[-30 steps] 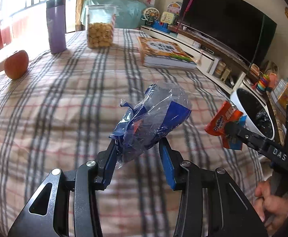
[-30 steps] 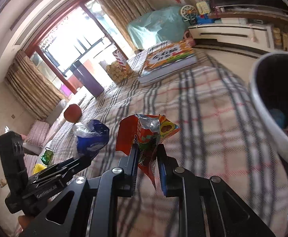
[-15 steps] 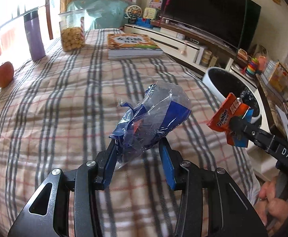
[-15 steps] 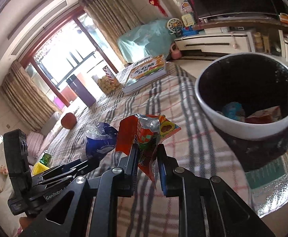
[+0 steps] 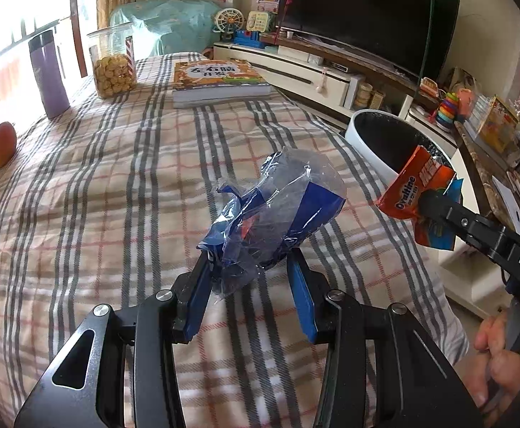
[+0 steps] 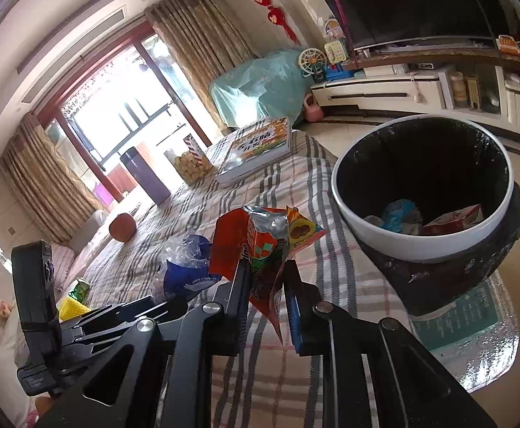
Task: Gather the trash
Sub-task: 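Carry the blue snack bag and orange wrapper over the trash bin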
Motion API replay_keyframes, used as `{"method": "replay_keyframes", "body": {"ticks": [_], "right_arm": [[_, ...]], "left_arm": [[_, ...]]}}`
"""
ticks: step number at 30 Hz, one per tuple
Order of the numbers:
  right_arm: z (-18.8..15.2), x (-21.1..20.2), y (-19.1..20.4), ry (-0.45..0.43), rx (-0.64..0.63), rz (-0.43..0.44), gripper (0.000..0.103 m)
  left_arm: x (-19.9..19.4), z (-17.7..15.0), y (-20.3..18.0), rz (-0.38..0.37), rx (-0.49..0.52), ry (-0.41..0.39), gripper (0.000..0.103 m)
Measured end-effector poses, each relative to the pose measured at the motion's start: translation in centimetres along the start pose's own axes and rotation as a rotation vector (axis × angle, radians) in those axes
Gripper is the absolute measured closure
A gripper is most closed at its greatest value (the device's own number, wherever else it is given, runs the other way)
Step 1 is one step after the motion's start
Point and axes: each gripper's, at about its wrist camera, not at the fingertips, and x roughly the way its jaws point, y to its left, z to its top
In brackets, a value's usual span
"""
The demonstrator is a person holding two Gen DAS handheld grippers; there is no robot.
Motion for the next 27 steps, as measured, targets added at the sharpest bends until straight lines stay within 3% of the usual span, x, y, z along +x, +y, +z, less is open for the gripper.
{"method": "replay_keyframes", "body": {"ticks": [27], "right_arm": [[-0.2,-1.5,-0.6,-0.028,-0.008,-0.013,0.084]], "left_arm": [[0.4,-0.1,-2.1,-0.018,0.047,0.011,0.062]]}}
